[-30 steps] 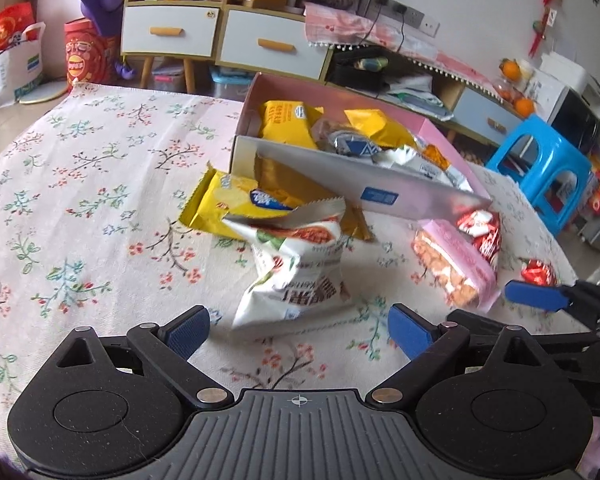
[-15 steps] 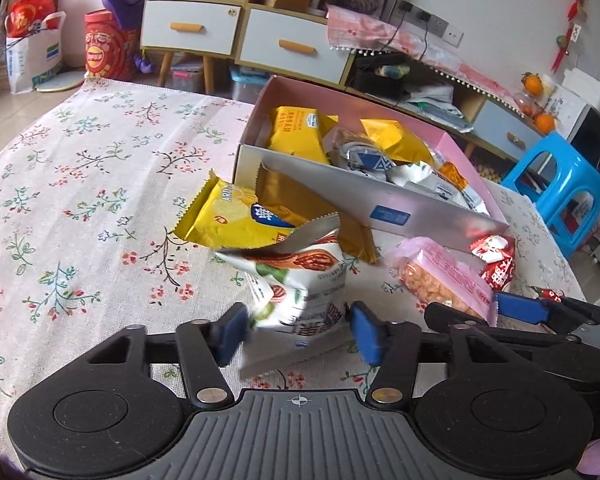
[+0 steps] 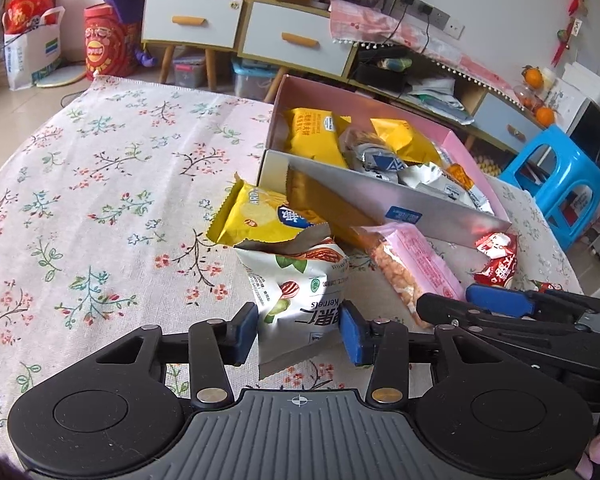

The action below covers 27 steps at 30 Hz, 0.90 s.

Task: Organize snacks
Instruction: 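Grasp the white-green nut pack with the left tool while the right tool grasps the pink pack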

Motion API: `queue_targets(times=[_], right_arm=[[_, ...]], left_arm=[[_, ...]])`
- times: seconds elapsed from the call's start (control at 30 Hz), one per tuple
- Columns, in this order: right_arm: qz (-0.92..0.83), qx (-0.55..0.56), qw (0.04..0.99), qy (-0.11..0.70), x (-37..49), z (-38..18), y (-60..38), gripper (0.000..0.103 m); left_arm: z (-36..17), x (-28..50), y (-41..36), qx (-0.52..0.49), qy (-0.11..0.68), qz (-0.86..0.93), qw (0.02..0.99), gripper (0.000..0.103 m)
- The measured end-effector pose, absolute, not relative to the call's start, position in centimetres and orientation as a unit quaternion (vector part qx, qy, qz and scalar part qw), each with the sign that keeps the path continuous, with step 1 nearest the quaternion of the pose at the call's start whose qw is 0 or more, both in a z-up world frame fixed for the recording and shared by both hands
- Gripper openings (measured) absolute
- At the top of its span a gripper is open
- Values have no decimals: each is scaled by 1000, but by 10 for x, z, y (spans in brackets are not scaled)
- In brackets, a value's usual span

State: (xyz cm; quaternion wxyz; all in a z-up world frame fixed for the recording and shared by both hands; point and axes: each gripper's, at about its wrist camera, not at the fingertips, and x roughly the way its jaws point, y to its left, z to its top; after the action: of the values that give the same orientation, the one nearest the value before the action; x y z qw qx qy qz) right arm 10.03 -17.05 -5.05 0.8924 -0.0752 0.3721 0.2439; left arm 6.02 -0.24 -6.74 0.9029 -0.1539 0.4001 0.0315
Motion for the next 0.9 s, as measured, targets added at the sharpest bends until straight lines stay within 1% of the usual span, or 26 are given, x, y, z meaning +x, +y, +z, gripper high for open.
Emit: queue_targets(times=[0.13, 0.4, 0.5, 0.53, 0.73, 0.9], right_arm=[[233, -85, 892, 379, 106, -57, -165, 45], [225, -103, 894, 374, 107, -61, -154, 45], [228, -102, 893, 374, 107, -60, -153, 34], [231, -104, 892, 373, 106, -59, -152, 22], [230, -108, 890, 378, 105, -52, -152, 22], [229, -93, 895, 372, 104, -39, -156, 22]], left_arm=[[-70, 63, -4, -145, 407, 26, 901, 44], [-73, 66, 0, -168, 405, 26, 898, 44], [-73, 65, 2, -175, 404, 22, 898, 42], [-72, 65, 3, -175, 403, 20, 898, 42], [-67, 64, 3, -192, 401, -7, 896, 39], [-58, 62, -1, -182, 389, -17, 903, 37]])
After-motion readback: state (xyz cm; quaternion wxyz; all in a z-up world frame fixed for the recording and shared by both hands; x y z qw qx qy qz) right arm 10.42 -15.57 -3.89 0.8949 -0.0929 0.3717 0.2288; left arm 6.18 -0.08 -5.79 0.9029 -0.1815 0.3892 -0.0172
